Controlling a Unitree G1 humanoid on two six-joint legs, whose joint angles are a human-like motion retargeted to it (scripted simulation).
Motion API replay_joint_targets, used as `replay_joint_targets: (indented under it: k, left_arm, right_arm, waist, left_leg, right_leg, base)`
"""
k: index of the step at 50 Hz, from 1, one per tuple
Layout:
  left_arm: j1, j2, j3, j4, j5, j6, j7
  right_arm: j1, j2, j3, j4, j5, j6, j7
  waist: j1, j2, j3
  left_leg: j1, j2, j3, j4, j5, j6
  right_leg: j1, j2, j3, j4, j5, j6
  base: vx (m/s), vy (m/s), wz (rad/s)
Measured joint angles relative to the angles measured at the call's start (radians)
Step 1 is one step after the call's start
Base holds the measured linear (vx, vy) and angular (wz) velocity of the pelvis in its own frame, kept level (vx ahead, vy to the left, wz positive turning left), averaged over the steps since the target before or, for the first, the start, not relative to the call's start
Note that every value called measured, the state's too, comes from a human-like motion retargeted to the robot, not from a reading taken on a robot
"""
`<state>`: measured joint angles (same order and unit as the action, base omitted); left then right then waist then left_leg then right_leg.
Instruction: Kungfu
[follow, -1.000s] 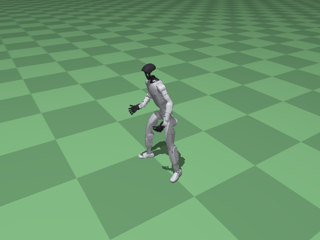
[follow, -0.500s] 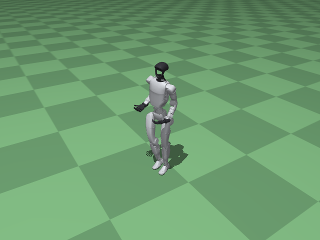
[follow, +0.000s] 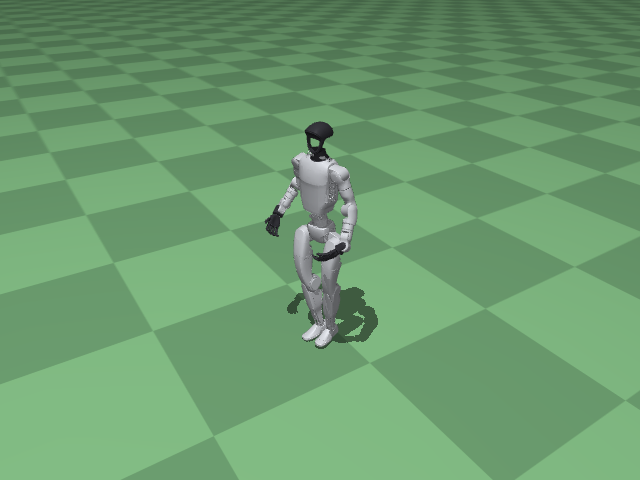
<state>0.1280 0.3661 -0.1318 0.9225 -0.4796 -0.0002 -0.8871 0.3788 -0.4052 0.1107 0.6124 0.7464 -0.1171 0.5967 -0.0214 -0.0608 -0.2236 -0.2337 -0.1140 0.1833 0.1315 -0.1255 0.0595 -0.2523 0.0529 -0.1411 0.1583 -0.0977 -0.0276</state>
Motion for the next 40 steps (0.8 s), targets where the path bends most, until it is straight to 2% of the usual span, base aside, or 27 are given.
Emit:
replay_joint_targets:
  k: [2,5,7,9,12,15,18,21,23,25,28,32,35,40]
  left_arm:
    - [-0.062,0.004,-0.056,0.141,0.146,-0.067,0.075]
    - [-0.130,-0.005,-0.124,0.309,0.338,-0.114,0.271]
    - [-0.152,-0.022,-0.144,0.385,0.444,-0.135,0.400]
    - [-0.171,-0.050,-0.144,0.452,0.542,-0.149,0.514]
    - [-0.175,-0.109,-0.106,0.520,0.661,-0.114,0.667]
    - [-0.157,-0.169,-0.073,0.559,0.672,-0.084,0.758]
    - [-0.133,-0.217,-0.063,0.583,0.591,-0.085,0.758]
    - [-0.124,-0.254,-0.066,0.621,0.496,-0.074,0.738]
    - [-0.125,-0.269,-0.044,0.642,0.438,-0.069,0.738]
    - [-0.136,-0.265,0.000,0.655,0.400,-0.082,0.745]
    - [-0.133,-0.244,0.001,0.661,0.390,-0.075,0.737]
    - [-0.133,-0.180,-0.065,0.647,0.484,-0.080,0.691]
    - [-0.131,-0.129,-0.079,0.620,0.608,-0.077,0.675]
    - [-0.117,-0.062,-0.113,0.572,0.664,-0.072,0.676]
  right_arm:
    - [-0.058,0.016,0.004,0.135,-0.131,-0.070,-0.074]
    - [-0.145,0.065,0.004,0.348,-0.327,-0.124,-0.196]
    - [-0.190,0.092,0.000,0.478,-0.445,-0.105,-0.268]
    - [-0.232,0.124,-0.012,0.589,-0.549,-0.046,-0.336]
    - [-0.276,0.183,-0.037,0.715,-0.644,0.056,-0.438]
    - [-0.323,0.248,-0.058,0.821,-0.655,0.092,-0.496]
    - [-0.368,0.299,-0.062,0.887,-0.586,0.091,-0.465]
    - [-0.392,0.338,-0.062,0.904,-0.503,0.086,-0.443]
    - [-0.391,0.344,-0.076,0.891,-0.478,0.073,-0.461]
    - [-0.390,0.334,-0.086,0.866,-0.489,0.044,-0.465]
    - [-0.380,0.308,-0.091,0.835,-0.565,0.043,-0.440]
    - [-0.379,0.240,-0.006,0.782,-0.659,0.075,-0.351]
    - [-0.381,0.174,0.080,0.719,-0.779,0.081,-0.294]
    - [-0.394,0.072,0.191,0.594,-0.985,0.083,-0.255]
  waist:
    - [0.002,0.008,0.009]
    - [-0.003,0.013,0.019]
    - [-0.006,0.017,0.026]
    - [-0.003,0.023,0.037]
    - [0.008,0.026,0.050]
    - [0.011,0.020,0.059]
    - [0.001,0.022,0.076]
    - [-0.048,0.044,0.079]
    - [-0.072,0.042,0.076]
    - [-0.082,0.038,0.072]
    - [-0.054,0.033,0.080]
    - [-0.056,0.041,0.081]
    - [-0.068,0.046,0.083]
    - [-0.085,0.049,0.073]
  left_leg:
    - [0.005,0.000,0.006,-0.005,-0.002,0.007]
    - [0.007,0.002,0.011,-0.012,-0.001,0.008]
    - [0.008,0.007,0.020,-0.017,0.002,0.004]
    - [0.010,0.011,0.030,-0.021,0.004,0.003]
    - [0.012,0.017,0.047,-0.026,0.005,0.002]
    - [0.009,0.026,0.067,-0.033,0.006,0.003]
    - [0.025,0.031,0.096,-0.056,0.003,0.014]
    - [0.023,0.025,0.091,-0.069,0.001,0.044]
    - [0.011,0.013,0.098,-0.073,0.002,0.058]
    - [-0.012,0.028,0.123,-0.077,0.008,0.049]
    - [-0.014,0.067,0.201,-0.069,0.007,0.029]
    - [-0.007,0.087,0.255,-0.073,0.003,0.024]
    - [-0.003,0.103,0.282,-0.070,0.003,0.009]
    - [0.011,0.129,0.339,-0.074,0.009,-0.017]
  right_leg:
    - [0.003,0.003,0.010,-0.006,0.000,-0.012]
    - [0.001,0.003,0.012,-0.008,0.002,-0.011]
    - [-0.002,0.003,0.010,-0.007,0.007,-0.007]
    - [-0.005,0.005,0.012,-0.003,0.012,-0.004]
    - [-0.013,0.011,0.025,0.010,0.019,0.003]
    - [-0.036,0.017,0.039,0.037,0.030,0.020]
    - [-0.067,0.014,0.030,0.079,0.064,0.076]
    - [-0.100,-0.008,-0.037,0.126,0.085,0.191]
    - [-0.118,-0.010,-0.068,0.133,0.072,0.262]
    - [-0.146,0.025,-0.094,0.113,0.043,0.289]
    - [-0.158,-0.014,-0.036,0.126,0.002,0.289]
    - [-0.154,-0.083,-0.048,0.096,0.005,0.195]
    - [-0.145,-0.135,-0.044,0.056,0.062,0.155]
    - [-0.133,-0.232,-0.069,0.002,0.180,0.154]
  base:
    - [-0.11,0.12,-0.04]
    - [-0.06,0.05,0.06]
    - [-0.06,0.08,0.04]
    - [-0.08,0.07,-0.13]
    - [-0.05,0.00,-0.32]
    - [-0.09,-0.09,-0.40]
    - [-0.15,-0.12,-0.46]
    - [-0.14,-0.12,-0.06]
    - [-0.17,-0.14,-0.27]
    - [-0.26,-0.32,-0.75]
    - [-0.23,-0.02,-1.41]
    - [-0.18,-0.06,-0.97]
    - [-0.18,-0.19,-0.73]
    - [-0.18,-0.28,-0.88]
